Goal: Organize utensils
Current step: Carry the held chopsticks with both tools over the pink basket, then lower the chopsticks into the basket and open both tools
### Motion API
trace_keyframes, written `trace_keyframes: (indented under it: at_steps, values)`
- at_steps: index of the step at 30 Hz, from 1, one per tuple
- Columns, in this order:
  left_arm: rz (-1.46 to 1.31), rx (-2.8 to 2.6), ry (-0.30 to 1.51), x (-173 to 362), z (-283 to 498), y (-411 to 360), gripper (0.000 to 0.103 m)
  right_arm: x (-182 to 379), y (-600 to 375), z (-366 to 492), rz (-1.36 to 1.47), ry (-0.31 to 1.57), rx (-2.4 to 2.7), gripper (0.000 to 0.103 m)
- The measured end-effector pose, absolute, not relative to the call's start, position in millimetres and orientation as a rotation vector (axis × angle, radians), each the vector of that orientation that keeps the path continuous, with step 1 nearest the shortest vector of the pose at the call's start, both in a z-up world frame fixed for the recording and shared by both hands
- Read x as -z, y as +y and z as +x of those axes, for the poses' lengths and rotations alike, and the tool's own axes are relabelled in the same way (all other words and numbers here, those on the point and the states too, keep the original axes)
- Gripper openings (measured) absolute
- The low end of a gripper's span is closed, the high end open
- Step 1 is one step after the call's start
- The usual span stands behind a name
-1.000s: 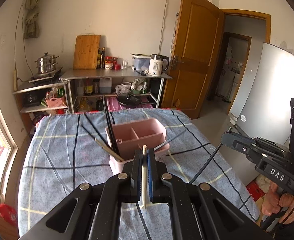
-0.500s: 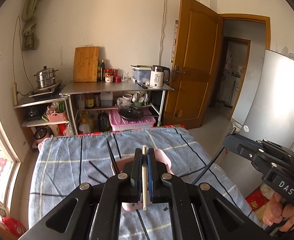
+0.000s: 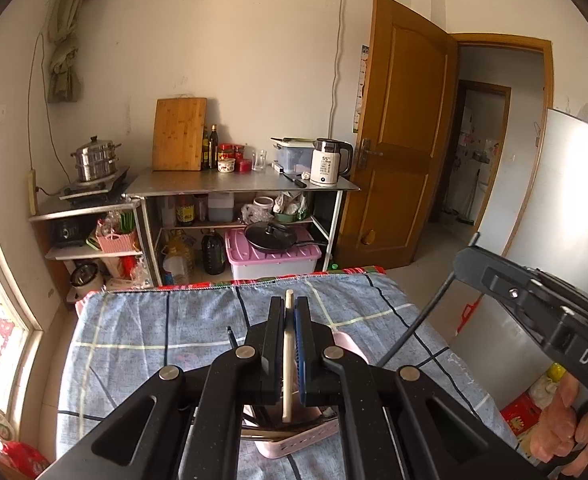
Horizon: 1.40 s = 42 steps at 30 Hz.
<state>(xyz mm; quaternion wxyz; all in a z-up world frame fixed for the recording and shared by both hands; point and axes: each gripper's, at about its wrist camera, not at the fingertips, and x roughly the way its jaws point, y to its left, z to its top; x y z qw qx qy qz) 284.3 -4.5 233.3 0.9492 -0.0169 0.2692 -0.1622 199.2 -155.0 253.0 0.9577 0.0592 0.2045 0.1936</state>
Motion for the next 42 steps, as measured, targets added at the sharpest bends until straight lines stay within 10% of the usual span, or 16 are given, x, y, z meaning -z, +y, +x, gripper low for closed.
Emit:
trace_keyframes:
  at_steps: [21,42]
  values:
    - [-0.030,0.331,0.652,-150,295,1,0.005,-179,-144,223,0.114,0.586,-0.404,0.004]
    - [-0.047,0.315,0.582,-176,242,12,0.018,-190,-153,181,0.068,0.565,-0.404,0.012]
